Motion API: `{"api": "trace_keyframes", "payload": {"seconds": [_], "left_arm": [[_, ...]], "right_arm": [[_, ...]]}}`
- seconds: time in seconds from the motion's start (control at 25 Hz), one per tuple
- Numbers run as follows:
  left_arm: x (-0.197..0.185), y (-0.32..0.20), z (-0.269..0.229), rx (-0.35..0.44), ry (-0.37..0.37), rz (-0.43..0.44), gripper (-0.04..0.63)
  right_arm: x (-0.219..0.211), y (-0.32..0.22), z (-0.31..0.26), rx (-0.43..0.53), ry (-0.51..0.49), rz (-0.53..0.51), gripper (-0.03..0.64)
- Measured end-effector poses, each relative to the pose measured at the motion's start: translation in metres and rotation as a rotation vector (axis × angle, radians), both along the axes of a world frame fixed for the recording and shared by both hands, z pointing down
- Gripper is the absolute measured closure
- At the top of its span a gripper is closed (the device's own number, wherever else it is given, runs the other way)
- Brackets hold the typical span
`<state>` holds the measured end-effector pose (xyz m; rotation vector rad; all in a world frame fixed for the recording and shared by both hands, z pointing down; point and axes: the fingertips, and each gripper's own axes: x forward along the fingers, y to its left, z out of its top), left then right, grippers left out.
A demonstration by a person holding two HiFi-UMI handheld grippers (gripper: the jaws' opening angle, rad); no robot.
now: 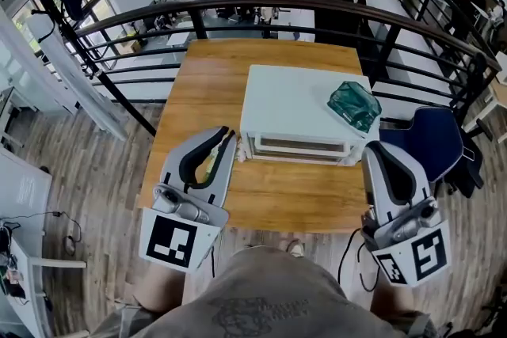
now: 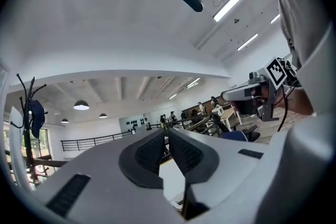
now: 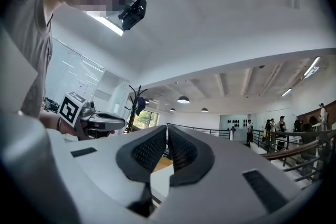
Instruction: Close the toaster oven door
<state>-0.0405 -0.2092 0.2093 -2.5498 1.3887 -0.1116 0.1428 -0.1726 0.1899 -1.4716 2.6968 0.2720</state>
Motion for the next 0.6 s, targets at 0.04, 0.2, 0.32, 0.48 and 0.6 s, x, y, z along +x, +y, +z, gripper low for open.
{"api": "trace_keyframes", "payload": {"seconds": [0.04,0.2,0.32,0.48,0.6], "left_arm": [[0.000,0.003,0.002,-0.007,0.000,0.006,0.557],[-0.004,0.009,0.021,-0.064,0.014,0.015,0.558],[-0.007,0.009,0.037,-0.101,0.025,0.015,0.560],[-0.008,0.012,0.056,-0.137,0.011,0.025,0.560],[-0.009,0.015,0.062,-0.155,0.013,0.031,0.560]], "right_arm": [[-0.002,0.002,0.002,-0.007,0.005,-0.007,0.578],[-0.013,0.003,0.024,-0.075,0.010,-0.036,0.578],[-0.025,0.003,0.045,-0.120,0.030,-0.058,0.578],[-0.043,0.001,0.067,-0.169,0.079,-0.093,0.578],[-0.052,0.000,0.073,-0.182,0.095,-0.109,0.578]]}}
